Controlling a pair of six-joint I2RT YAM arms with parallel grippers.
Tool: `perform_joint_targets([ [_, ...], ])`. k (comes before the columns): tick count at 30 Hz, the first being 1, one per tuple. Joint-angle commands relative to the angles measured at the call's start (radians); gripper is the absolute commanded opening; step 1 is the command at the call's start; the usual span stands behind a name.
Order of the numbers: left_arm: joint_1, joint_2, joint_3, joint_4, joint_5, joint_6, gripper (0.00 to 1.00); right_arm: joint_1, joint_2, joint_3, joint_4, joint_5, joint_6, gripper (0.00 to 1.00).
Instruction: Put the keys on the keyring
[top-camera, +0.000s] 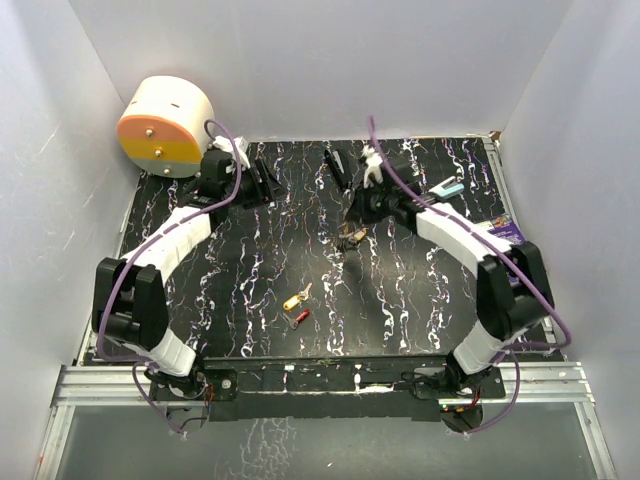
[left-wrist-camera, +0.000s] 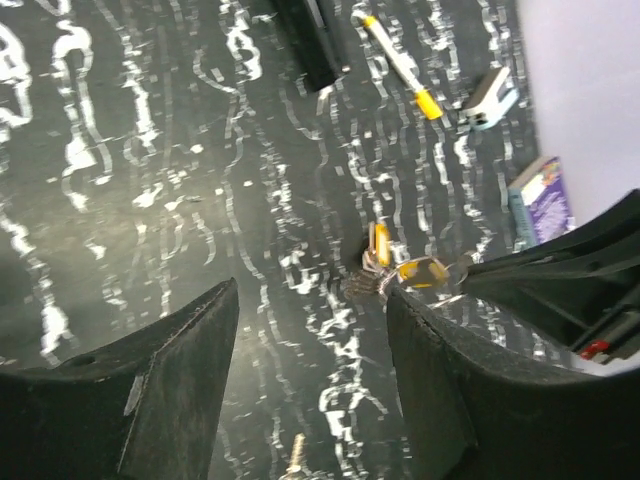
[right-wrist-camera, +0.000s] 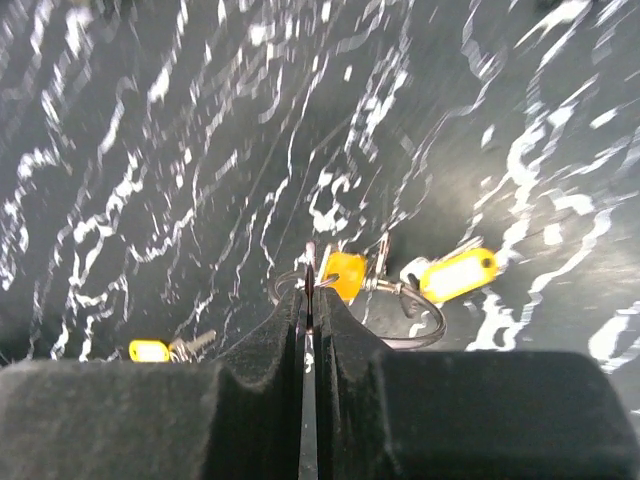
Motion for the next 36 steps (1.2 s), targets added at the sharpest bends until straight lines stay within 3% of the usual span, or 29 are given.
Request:
perform_joint_targets([
  [1,0.025,-0.086,-0.060,-0.029,-0.070,0.151,0.60,0.077,0.096,-0.050,0.113,-0.059,0.025,0.08],
  [7,0.045,-0.081,-0.075,-0.023,-0.084,0.172,0.63,0.141,0.193,-0.021,0.161,-0.060,0.033,0.09],
  [13,0.057,-0.066,-0.073,-0.012,-0.095,0.174,0.66,0.144,0.165,-0.041,0.210,-0.070,0.005,0.70],
  [17,0.081,-0.069,-0.085,-0.007,-0.116,0.189,0.68,0.141,0.071,-0.068,0.236,0.008,-0.028,0.85],
  [21,0.115,-0.090,-0.096,-0.005,-0.146,0.207,0.81,0.140,-0.010,-0.105,0.279,0.198,0.008,0.98],
  [23,0.143,-0.099,-0.100,-0.011,-0.179,0.213,0.96,0.141,-0.035,-0.114,0.277,0.314,0.043,0.99],
  [24,0.154,-0.105,-0.102,-0.017,-0.209,0.217,0.97,0.141,-0.043,-0.114,0.265,0.361,0.050,0.98],
  [30,0.267,-0.141,-0.133,-0.021,-0.225,0.228,0.97,0.139,-0.067,-0.047,0.125,0.530,0.053,0.98],
  [36,0.329,-0.209,-0.165,-0.027,-0.185,0.278,0.97,0.139,-0.177,-0.114,0.171,0.571,0.008,0.99],
])
